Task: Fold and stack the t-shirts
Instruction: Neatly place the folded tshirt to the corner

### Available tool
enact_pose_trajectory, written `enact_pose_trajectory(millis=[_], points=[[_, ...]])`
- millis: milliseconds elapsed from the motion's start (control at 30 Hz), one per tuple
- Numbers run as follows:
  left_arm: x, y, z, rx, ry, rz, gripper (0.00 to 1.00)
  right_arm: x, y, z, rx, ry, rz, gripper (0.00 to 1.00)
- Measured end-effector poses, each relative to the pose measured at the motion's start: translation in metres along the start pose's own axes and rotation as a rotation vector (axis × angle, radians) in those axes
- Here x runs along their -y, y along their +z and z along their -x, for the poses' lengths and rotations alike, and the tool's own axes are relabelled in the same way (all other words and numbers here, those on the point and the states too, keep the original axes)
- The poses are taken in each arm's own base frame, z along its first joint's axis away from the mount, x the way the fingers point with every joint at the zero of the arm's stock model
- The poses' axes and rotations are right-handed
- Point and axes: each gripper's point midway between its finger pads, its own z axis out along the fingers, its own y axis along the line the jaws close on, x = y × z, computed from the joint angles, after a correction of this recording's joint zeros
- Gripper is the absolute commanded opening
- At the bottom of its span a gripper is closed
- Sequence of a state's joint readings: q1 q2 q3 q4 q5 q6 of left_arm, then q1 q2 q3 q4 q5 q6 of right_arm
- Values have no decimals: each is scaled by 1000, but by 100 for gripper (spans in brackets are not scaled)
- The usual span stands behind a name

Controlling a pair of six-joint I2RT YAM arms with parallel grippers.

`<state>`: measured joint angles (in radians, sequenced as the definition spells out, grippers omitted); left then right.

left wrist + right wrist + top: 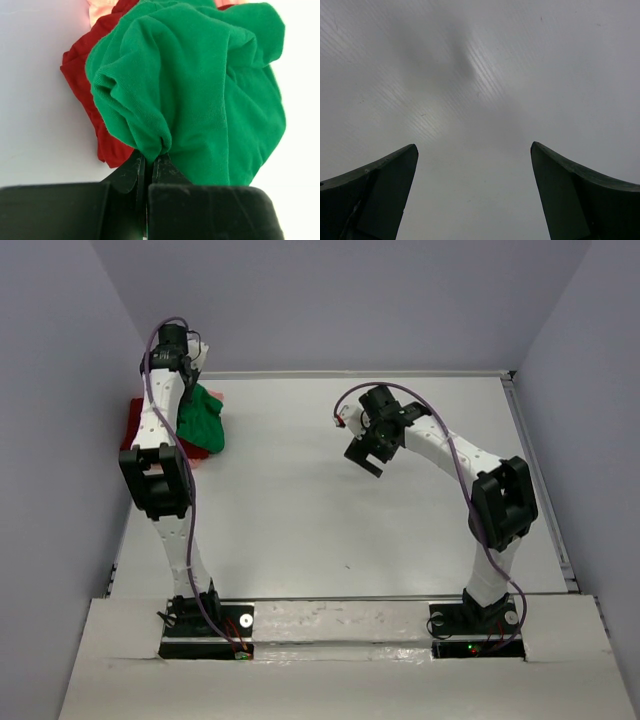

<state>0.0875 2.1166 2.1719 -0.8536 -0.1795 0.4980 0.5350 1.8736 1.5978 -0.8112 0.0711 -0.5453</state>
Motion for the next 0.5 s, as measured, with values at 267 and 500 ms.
enact_pose_trajectory(millis=[267, 500], points=[[-17, 17, -11, -2, 23, 33, 0, -2, 12, -6, -34, -3, 6, 100], [-42, 27, -7, 23, 46, 107, 0, -8, 29, -18, -96, -8, 26, 100]])
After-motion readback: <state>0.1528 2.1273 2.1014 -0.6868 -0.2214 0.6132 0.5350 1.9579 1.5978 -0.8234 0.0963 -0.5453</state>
